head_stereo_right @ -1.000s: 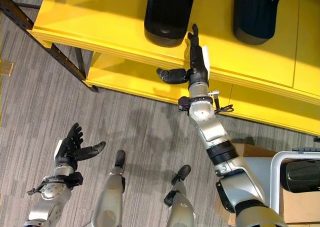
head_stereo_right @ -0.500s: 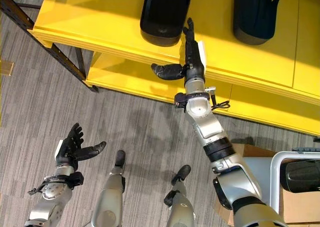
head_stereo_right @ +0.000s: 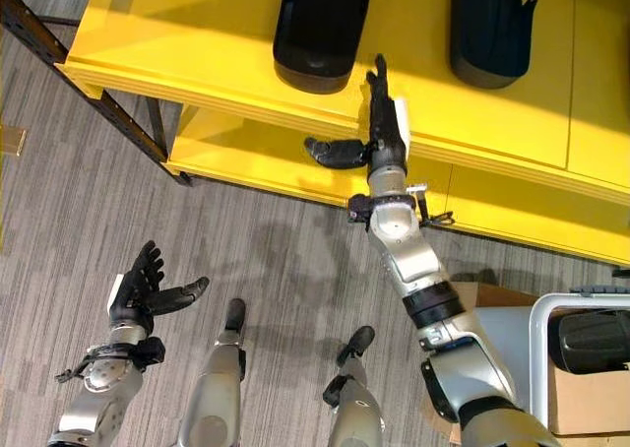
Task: Move parts from the plastic box to the shelf.
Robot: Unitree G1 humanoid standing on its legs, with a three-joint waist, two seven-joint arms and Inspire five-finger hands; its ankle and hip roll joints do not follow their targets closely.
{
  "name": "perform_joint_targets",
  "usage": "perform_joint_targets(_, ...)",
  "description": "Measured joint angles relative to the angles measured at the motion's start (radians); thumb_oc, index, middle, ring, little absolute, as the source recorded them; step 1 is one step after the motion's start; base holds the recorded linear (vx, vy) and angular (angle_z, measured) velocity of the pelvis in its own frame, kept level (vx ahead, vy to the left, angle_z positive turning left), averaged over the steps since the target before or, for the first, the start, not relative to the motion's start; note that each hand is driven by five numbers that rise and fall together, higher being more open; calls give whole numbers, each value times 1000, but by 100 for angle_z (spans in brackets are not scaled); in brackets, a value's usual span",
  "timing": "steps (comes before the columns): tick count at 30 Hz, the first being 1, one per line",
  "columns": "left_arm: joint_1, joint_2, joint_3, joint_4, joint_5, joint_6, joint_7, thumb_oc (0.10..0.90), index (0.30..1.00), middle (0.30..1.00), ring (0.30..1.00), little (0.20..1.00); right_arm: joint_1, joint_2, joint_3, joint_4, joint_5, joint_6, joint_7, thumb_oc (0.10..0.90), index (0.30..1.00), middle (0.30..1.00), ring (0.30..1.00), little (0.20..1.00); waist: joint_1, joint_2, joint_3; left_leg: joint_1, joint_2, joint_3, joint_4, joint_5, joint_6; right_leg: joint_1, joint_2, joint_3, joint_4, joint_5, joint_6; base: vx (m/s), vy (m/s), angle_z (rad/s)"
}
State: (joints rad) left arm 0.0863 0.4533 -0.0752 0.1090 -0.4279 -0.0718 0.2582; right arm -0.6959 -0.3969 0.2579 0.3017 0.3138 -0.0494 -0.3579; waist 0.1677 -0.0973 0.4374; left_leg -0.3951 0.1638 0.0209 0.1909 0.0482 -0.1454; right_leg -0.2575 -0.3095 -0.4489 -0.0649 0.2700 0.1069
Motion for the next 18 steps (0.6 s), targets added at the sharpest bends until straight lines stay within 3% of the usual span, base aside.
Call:
perform_joint_targets(4, 0, -5, -1, -11, 2, 2, -1, 900, 1000, 1000, 1000, 1000, 152, 11, -84, -99, -27, 0, -1, 900, 1000, 1000, 1000, 1000, -8, 0, -14, 13, 2, 5, -6, 2, -3, 5, -1, 1, 7, 4, 4, -16, -12, -2)
perform_joint_targets(10, 11, -7, 6, -18, 8, 4, -2, 900, 1000, 1000, 1000, 1000, 316, 38, -108, -153, -39, 5, 0, 900, 1000, 1000, 1000, 1000, -51, 1, -24, 50, 7, 20, -8, -3, 1, 29, 1, 9, 6, -5, 2, 8, -15, -8)
perform_joint_targets(18, 59, -64, 22, -74, 81, 34, 0, 900, 1000, 1000, 1000, 1000, 556, 100, -98, -331, 7, -17, 93, 900, 1000, 1000, 1000, 1000, -84, 2, -97, 126, 14, 47, -61, -1, -6, 70, 9, 28, -12, -10, 9, 12, -21, -7)
